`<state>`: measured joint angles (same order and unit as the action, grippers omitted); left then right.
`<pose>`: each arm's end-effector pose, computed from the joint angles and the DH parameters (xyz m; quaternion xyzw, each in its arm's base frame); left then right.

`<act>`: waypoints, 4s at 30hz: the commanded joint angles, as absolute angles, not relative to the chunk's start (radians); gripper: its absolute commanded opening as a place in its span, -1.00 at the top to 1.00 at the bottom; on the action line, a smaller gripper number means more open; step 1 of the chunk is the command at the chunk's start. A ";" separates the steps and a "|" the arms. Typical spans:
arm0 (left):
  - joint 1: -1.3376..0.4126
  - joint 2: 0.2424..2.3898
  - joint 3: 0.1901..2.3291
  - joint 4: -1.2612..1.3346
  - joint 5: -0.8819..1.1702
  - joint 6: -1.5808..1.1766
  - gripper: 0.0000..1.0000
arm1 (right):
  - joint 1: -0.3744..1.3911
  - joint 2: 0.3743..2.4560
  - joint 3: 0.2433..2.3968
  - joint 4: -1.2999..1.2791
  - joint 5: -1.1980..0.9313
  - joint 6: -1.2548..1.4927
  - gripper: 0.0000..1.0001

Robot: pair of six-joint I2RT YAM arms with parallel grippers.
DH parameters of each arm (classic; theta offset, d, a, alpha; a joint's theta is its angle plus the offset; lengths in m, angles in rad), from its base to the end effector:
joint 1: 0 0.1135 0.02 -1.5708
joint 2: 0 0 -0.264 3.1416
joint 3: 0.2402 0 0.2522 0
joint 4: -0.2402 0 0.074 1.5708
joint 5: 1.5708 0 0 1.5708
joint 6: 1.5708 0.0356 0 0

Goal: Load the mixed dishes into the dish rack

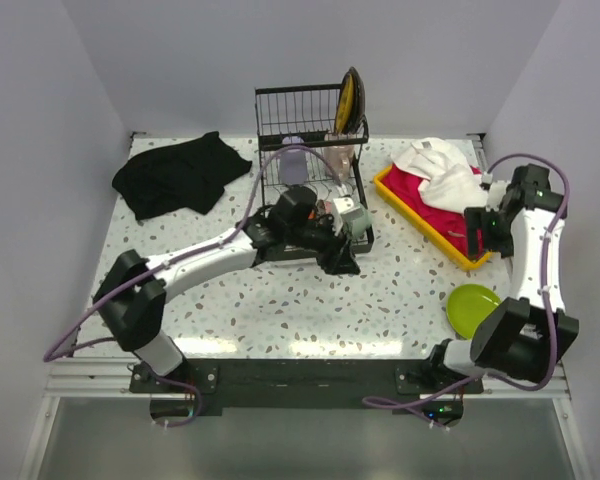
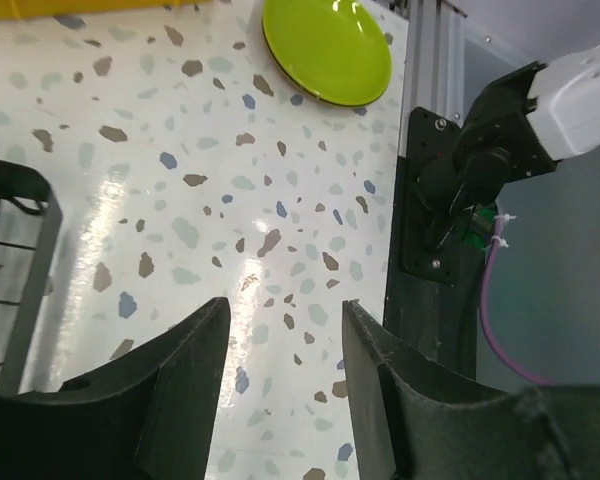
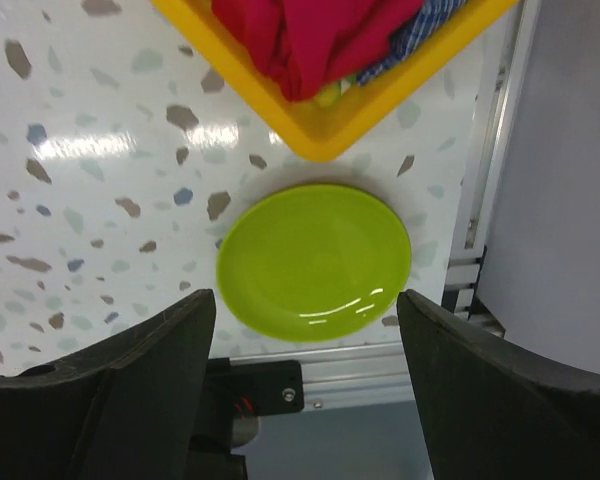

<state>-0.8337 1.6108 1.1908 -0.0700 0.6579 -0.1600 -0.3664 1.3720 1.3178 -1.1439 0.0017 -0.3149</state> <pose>0.2318 -0.2877 0.2841 0.4251 0.7110 -0.4756 0.2960 0.2386 -0.0916 0.3169 0.0255 0.9824 -0.0627 0.1743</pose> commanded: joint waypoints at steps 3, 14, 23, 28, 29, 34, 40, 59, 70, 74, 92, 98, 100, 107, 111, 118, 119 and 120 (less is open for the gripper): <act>-0.943 1.836 1.379 0.040 0.543 -0.299 -0.06 | -0.483 1.162 1.190 -1.097 -0.113 -0.509 -0.55; -1.107 2.319 1.850 0.103 0.307 -0.482 -0.16 | -0.497 0.940 1.342 -1.075 0.052 -0.293 -0.67; -1.154 2.519 2.035 0.158 0.232 -0.538 -0.20 | -0.495 0.948 1.397 -1.161 0.104 -0.252 -0.95; -1.164 2.591 2.060 0.183 0.262 -0.594 -0.21 | -0.477 0.960 1.424 -1.187 0.144 -0.278 -0.95; -1.169 2.598 2.062 0.186 0.264 -0.597 -0.21 | -0.476 0.962 1.424 -1.189 0.150 -0.282 -0.95; -1.186 2.631 2.063 0.193 0.285 -0.611 -0.19 | -0.462 0.965 1.411 -1.186 0.156 -0.301 -0.95; -1.204 2.635 2.054 0.203 0.296 -0.615 -0.11 | -0.459 0.973 1.394 -1.173 0.147 -0.299 -0.94; -1.137 2.343 1.670 0.031 0.192 -0.638 0.81 | -0.443 0.969 1.335 -1.082 0.008 -0.232 -0.88; -1.017 1.924 1.212 -0.074 0.124 -0.283 0.73 | -0.443 1.014 1.198 -1.032 -0.435 -0.267 -0.88; -1.017 1.795 1.064 -0.094 0.104 -0.160 0.52 | -0.424 1.020 1.132 -1.013 -0.544 -0.276 -0.89; -0.917 1.746 1.095 -0.310 0.097 0.029 0.88 | -0.029 1.074 1.017 -0.801 -0.451 -0.081 -0.97; -0.907 1.669 1.114 -0.366 0.172 0.100 1.00 | 0.069 1.086 0.936 -0.695 -0.592 -0.208 -0.97; -0.905 1.640 1.120 -0.380 0.208 0.129 1.00 | 0.083 1.112 0.904 -0.657 -0.653 -0.227 -0.97; -0.881 1.490 1.068 -0.347 0.391 0.250 1.00 | 0.117 1.192 0.851 -0.586 -0.839 -0.337 -0.83; -0.868 1.428 1.042 -0.314 0.426 0.258 1.00 | 0.141 1.249 0.867 -0.618 -0.903 -0.408 -0.77; -0.830 1.436 1.106 -0.304 0.515 0.264 1.00 | 0.224 1.313 0.897 -0.614 -0.951 -0.472 -0.75; -0.824 1.440 1.115 -0.304 0.525 0.268 1.00 | 0.235 1.319 0.902 -0.612 -0.959 -0.472 -0.72; -0.818 1.446 1.135 -0.304 0.535 0.270 1.00 | 0.244 1.328 0.907 -0.606 -0.960 -0.471 -0.72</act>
